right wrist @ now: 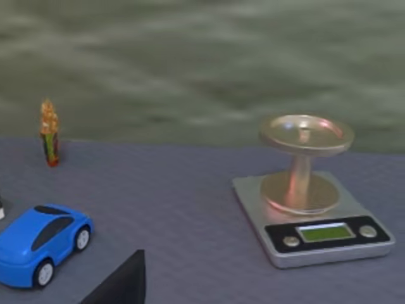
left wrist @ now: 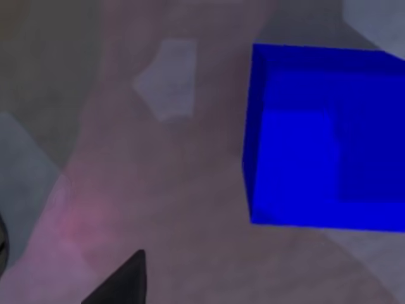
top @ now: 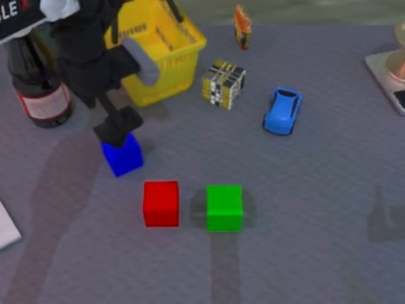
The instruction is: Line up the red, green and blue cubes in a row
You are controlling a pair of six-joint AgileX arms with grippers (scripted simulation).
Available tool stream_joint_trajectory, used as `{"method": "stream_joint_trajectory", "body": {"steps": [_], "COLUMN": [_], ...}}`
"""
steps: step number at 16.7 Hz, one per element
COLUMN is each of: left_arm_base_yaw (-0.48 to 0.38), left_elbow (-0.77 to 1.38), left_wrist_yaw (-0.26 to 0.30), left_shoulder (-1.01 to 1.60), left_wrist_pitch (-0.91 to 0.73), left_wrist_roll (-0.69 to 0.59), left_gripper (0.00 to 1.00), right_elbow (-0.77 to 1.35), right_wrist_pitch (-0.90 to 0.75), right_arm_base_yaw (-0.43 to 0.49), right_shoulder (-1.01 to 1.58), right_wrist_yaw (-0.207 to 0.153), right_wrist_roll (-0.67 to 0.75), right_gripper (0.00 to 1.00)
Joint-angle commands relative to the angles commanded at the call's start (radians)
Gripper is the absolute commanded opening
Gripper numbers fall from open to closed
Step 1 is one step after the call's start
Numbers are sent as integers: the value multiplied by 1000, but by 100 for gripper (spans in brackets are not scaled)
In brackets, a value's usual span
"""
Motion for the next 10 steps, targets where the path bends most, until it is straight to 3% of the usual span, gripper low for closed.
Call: {"method": "stream_joint_trajectory", "body": {"steps": [10], "left_arm_base_yaw": [-7], "left_elbow": [18], "left_wrist_yaw": [-1], "left_shoulder": [66], "left_wrist_pitch": [13], "left_wrist_roll": [21], "left_gripper": [100], "right_elbow": [-51], "right_wrist_pitch": [36], "right_arm_base_yaw": [-15], "right_shoulder": [-56], "right_wrist_yaw": [7], "right_wrist_roll": [22], "right_gripper": [100]}}
